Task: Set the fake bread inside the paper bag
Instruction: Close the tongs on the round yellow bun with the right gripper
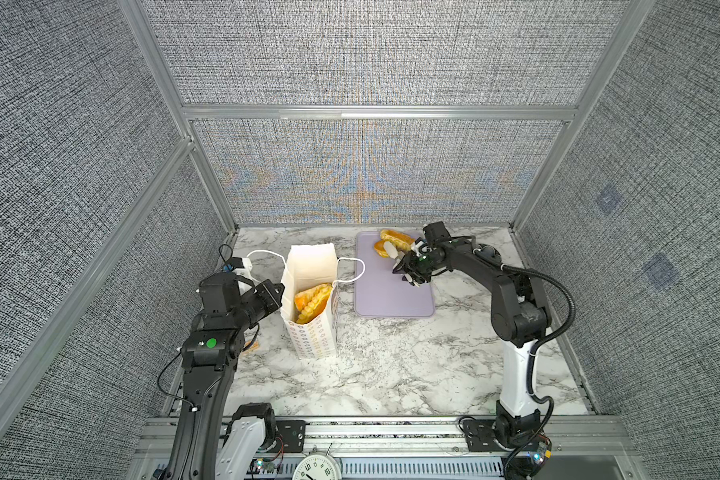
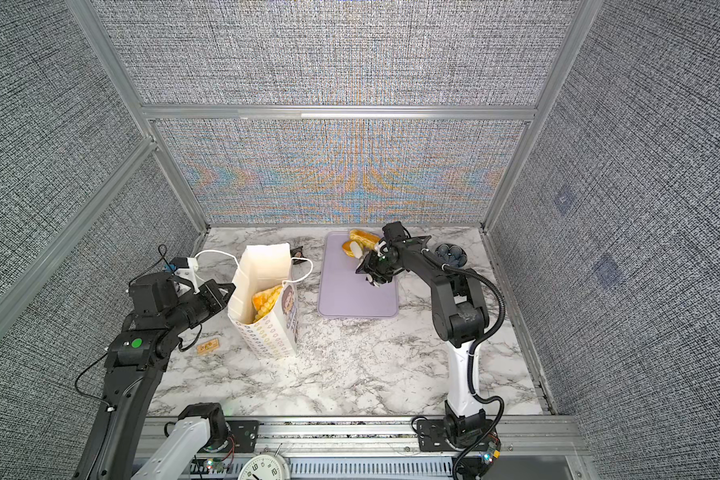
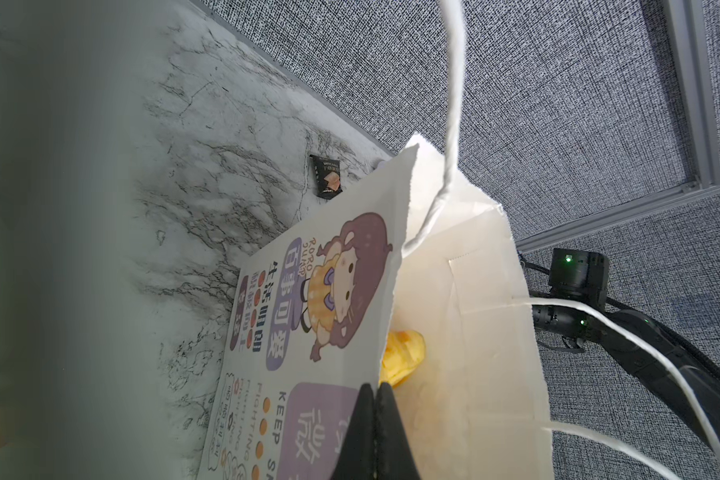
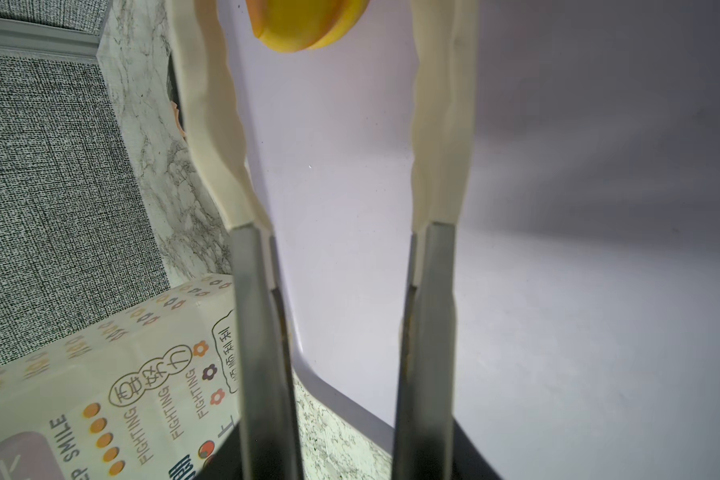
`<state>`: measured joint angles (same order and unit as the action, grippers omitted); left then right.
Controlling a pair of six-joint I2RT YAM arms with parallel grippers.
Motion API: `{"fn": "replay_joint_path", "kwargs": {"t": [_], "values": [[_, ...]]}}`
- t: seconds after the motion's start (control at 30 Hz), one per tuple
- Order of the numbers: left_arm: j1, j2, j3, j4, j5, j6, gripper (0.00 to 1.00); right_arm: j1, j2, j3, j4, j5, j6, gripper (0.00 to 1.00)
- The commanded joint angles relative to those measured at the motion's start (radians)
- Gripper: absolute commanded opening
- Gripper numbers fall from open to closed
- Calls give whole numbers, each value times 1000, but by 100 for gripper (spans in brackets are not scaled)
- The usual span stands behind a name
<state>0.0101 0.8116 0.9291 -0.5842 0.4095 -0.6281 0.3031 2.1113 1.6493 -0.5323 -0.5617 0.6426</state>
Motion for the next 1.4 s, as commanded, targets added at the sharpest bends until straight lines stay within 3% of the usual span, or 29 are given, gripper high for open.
{"fn": "replay_joint_path", "kwargs": {"t": [0.0,0.87,1.37], "values": [[2,1,-2,8,-6,15,0,-1,8,12,25,-23,0,46],[1,-8,6,-8,-9,16,0,0,1,6,20,-28,-18,30],[2,-3,15,-9,-9,16,0,16,-120,-79,25,-19,-35,28]]}}
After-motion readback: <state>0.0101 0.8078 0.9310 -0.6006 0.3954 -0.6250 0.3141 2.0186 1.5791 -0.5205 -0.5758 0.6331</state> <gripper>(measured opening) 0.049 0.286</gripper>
